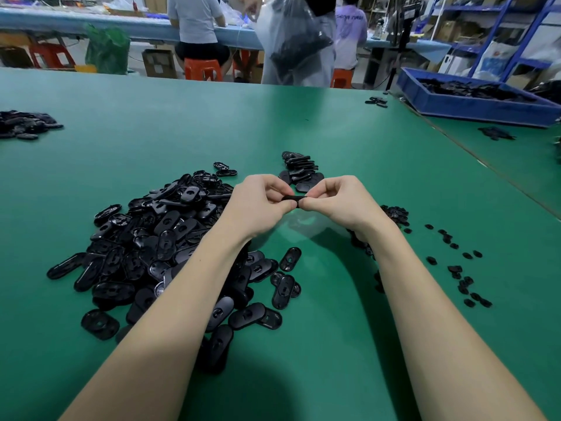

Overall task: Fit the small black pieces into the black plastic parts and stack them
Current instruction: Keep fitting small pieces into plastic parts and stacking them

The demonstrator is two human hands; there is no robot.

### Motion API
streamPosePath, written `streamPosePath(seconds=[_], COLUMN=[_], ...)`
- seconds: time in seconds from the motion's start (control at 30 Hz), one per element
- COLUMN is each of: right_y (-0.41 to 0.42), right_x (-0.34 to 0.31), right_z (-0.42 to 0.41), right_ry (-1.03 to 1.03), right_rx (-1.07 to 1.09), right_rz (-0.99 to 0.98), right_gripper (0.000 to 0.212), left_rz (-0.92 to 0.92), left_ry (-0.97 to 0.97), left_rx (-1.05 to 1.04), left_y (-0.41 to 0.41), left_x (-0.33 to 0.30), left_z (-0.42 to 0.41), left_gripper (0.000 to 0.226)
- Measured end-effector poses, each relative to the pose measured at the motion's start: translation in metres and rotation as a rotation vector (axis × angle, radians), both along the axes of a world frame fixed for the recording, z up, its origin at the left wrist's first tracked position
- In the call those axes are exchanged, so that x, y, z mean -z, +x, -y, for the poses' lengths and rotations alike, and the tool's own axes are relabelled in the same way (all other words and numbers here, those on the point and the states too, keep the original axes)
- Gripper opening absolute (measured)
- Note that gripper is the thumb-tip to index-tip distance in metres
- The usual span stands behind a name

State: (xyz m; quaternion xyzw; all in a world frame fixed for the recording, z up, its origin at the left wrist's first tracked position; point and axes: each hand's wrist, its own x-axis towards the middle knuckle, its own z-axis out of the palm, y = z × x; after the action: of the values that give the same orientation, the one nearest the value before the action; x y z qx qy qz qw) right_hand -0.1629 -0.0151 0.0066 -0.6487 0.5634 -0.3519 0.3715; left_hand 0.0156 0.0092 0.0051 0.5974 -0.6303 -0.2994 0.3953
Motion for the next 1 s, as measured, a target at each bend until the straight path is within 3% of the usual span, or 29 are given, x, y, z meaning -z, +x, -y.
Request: streamPosePath(seconds=[0.33,0.43,0.5,0.7,1.0], right_y=[0.005,0.005,0.005,-0.002,0.014], right_x=[0.005,0.003,0.003,0.011,0.008], right_z=[0.0,-0.001,0.004,0.027,0.064], right_ry=[-0.15,-0.274,-0.346,-0.261,-0.205], right_rx=[-0.032,-0.128,-0.074,0.21,0.265], right_rz=[-0.014,-0.133,-0.233,-0.399,-0.563], right_gripper=[0.015,0.022,0.021,0.016,0.023], left_rz=[-0.019,-0.066,-0.092,0.0,0.155], left_ry=[-0.014,-0.01,-0.015,-0.041,-0.014], left_rx=[-0.08,-0.113,-0.13,-0.121,-0.04], left_y=[-0.001,0.001,0.0,0.004,0.004], left_x=[0.001,0.0,0.0,-0.002,0.001], left_z=[0.0,0.0,0.0,0.005,0.005], left_gripper=[0.017,0.013,0.016,0.014,0.004])
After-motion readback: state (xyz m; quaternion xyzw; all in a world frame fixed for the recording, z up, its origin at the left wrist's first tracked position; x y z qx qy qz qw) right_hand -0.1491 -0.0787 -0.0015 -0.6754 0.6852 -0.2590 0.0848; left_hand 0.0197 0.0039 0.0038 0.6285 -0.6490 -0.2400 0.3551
